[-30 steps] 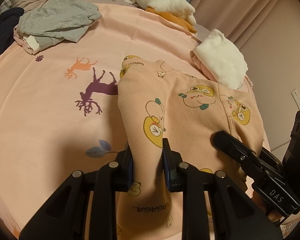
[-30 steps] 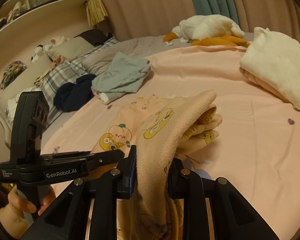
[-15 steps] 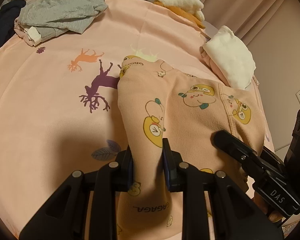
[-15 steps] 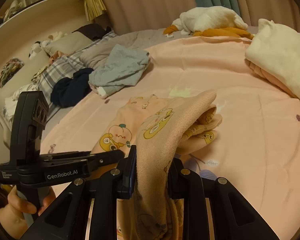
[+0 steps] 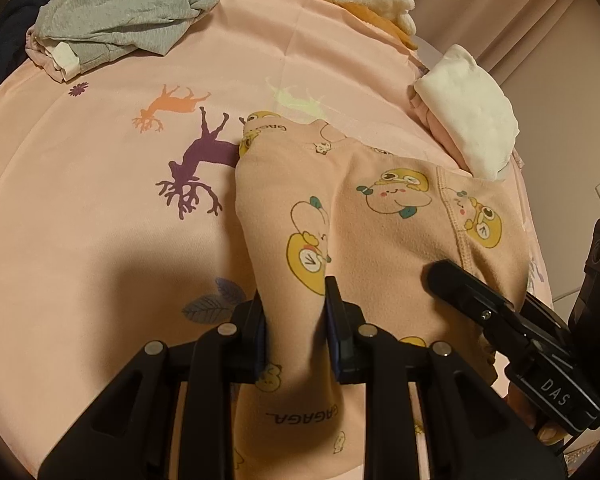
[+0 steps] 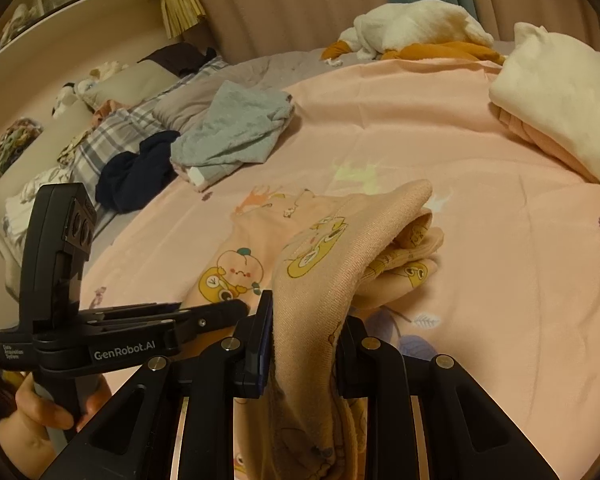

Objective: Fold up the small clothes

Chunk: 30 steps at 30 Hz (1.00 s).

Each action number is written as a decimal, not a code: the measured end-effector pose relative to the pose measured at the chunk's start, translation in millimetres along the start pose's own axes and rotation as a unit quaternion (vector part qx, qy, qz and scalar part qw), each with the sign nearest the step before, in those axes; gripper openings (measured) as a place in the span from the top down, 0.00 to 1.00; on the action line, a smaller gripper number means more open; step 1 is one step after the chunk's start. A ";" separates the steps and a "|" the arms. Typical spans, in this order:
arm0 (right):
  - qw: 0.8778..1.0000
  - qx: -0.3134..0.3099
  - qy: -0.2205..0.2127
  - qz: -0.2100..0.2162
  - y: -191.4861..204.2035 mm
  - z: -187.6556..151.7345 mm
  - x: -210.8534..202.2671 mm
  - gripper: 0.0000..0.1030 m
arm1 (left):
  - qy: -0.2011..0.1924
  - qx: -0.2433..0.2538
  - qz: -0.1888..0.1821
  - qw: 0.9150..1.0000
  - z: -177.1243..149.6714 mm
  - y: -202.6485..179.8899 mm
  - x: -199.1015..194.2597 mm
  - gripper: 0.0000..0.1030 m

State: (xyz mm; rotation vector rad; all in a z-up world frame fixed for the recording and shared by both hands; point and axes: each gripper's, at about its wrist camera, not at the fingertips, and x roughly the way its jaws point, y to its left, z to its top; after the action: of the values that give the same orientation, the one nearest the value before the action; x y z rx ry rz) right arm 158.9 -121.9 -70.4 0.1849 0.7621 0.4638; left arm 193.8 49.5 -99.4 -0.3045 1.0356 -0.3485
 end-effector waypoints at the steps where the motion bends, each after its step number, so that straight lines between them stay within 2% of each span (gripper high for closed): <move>1: 1.000 0.001 0.001 0.000 -0.6 -0.4 0.9 0.75 | 0.001 0.000 0.001 1.000 0.0 -0.1 1.0 0.77; 21: 0.996 0.074 0.038 0.015 -31.0 -11.2 20.0 0.75 | 0.014 0.006 0.024 1.000 -3.2 0.7 13.1 0.75; 30: 0.990 0.124 0.059 0.035 -54.1 -18.3 25.3 0.74 | 0.017 0.002 0.037 0.999 -5.1 3.7 14.7 0.65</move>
State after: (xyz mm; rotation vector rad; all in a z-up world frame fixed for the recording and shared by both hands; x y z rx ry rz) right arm 180.2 -157.9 -116.7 0.4214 0.9309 0.4483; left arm 196.7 46.3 -114.9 -0.2569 1.0768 -0.2890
